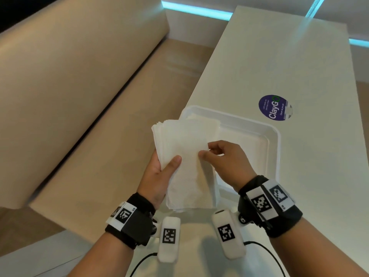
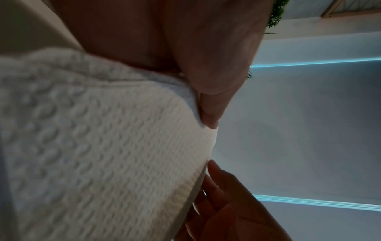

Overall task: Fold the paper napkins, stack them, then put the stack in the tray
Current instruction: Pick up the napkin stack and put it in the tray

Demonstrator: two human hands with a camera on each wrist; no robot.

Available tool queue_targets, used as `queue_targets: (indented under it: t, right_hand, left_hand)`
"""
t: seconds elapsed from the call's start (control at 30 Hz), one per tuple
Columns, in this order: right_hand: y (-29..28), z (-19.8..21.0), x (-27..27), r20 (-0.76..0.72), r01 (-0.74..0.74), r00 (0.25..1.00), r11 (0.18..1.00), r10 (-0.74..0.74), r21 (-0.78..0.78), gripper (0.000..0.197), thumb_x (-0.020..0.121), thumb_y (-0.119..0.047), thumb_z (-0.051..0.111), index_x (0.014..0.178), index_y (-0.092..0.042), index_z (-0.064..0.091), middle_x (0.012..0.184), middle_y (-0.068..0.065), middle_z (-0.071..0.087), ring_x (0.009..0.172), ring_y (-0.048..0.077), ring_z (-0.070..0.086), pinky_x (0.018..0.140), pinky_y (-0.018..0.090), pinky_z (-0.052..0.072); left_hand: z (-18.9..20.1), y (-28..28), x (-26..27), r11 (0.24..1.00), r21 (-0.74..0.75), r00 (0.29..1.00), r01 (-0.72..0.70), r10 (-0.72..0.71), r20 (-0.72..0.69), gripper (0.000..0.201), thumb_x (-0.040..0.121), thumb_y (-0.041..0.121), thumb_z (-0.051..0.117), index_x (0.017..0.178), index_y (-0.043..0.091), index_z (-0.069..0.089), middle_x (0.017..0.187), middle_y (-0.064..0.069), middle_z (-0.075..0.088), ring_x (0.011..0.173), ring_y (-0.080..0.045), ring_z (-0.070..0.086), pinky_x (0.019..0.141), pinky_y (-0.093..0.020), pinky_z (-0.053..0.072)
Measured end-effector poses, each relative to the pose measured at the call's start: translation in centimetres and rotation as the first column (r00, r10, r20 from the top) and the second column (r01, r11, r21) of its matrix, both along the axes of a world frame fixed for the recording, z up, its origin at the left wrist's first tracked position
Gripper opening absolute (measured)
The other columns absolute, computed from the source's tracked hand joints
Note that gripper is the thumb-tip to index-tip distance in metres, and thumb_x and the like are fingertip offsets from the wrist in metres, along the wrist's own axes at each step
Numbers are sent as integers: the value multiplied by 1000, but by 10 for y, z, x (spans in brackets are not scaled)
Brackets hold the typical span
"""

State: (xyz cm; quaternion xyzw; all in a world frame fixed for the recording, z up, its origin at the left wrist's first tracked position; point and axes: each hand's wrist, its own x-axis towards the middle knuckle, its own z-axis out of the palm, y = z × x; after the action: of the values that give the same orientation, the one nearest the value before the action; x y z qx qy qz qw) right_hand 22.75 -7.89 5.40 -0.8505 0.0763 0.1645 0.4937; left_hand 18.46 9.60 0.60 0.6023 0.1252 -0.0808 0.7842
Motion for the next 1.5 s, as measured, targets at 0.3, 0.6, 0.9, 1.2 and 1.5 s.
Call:
queue_targets:
  t: [0.3,0.6,0.9,1.2,1.5]
  right_hand:
    - [-13,4,-10,143,17,990,998,-8,-62,17,84,-35,65,100,-29,64,93,-16,64,79,2,60,71,16,45]
    - [-24,6,-16,7,-14,1000,991,13,131,35,84,-30,69,112,-23,50,100,-5,63,81,10,64,68,24,51]
    - [-17,2,-15,74,110,989,975,-126,191,15,96,-22,50,109,-16,50,104,0,61,90,17,62,80,34,52]
    - [-5,10,-20,-4,49,999,973,-49,226,27,99,-33,45,120,-18,43,105,-6,60,90,8,60,69,23,48]
    - [-32,10,8,-81,6,997,997,1,82,14,89,-22,59,96,-11,65,93,6,71,85,25,69,83,44,56]
  left_hand:
    - [-3,-20,2,1000,17,1000,7,-7,8,57,87,27,64,140,29,41,129,-2,63,118,-25,61,99,-54,47]
    - [3,-35,7,998,-47,999,-43,42,-32,44,94,18,58,136,26,44,127,-4,64,116,-27,62,100,-56,46]
    - [1,-42,2,999,-22,999,-32,31,-38,54,86,25,67,135,26,42,126,0,64,116,-22,62,97,-47,50]
    - [3,-44,0,999,20,998,-46,47,-32,66,79,19,72,134,32,40,121,8,66,111,-14,64,93,-41,51]
    - [0,-39,8,999,2,997,-51,52,-49,50,93,19,61,138,28,42,126,4,65,116,-18,62,96,-42,49]
